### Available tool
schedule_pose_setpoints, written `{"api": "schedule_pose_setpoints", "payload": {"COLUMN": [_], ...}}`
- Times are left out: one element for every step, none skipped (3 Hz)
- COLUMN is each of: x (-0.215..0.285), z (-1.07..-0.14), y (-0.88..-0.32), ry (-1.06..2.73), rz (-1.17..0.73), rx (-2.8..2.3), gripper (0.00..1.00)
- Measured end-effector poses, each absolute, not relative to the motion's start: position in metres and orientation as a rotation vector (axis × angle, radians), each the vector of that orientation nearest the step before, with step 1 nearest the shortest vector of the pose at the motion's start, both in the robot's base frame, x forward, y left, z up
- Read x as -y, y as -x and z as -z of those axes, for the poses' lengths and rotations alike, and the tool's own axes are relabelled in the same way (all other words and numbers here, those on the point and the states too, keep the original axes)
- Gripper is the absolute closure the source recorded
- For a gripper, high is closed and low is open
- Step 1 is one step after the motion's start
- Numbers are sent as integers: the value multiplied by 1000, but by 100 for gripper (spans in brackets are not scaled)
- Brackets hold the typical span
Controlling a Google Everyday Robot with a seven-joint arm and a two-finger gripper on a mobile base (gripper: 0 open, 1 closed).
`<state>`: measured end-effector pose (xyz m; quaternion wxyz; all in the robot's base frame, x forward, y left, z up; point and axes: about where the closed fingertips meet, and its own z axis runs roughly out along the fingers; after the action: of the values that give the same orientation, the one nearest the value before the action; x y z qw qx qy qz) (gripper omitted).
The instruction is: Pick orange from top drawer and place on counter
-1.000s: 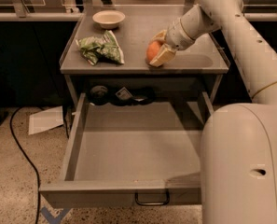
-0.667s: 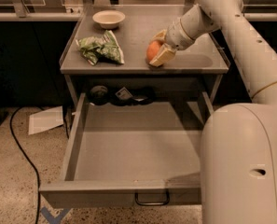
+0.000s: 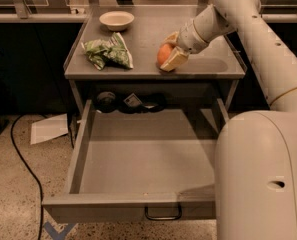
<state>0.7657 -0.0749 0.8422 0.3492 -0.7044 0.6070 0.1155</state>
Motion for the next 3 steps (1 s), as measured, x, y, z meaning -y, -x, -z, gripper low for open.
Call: {"api": "schedule_pose_setpoints", "payload": {"x": [75, 75, 75], "z": [-842, -842, -842], "y": [-766, -766, -766], "ry": [1825, 1825, 1825], "rz": [-299, -299, -300], "rx": [-1573, -1573, -1573], "gripper": [35, 11, 0]}}
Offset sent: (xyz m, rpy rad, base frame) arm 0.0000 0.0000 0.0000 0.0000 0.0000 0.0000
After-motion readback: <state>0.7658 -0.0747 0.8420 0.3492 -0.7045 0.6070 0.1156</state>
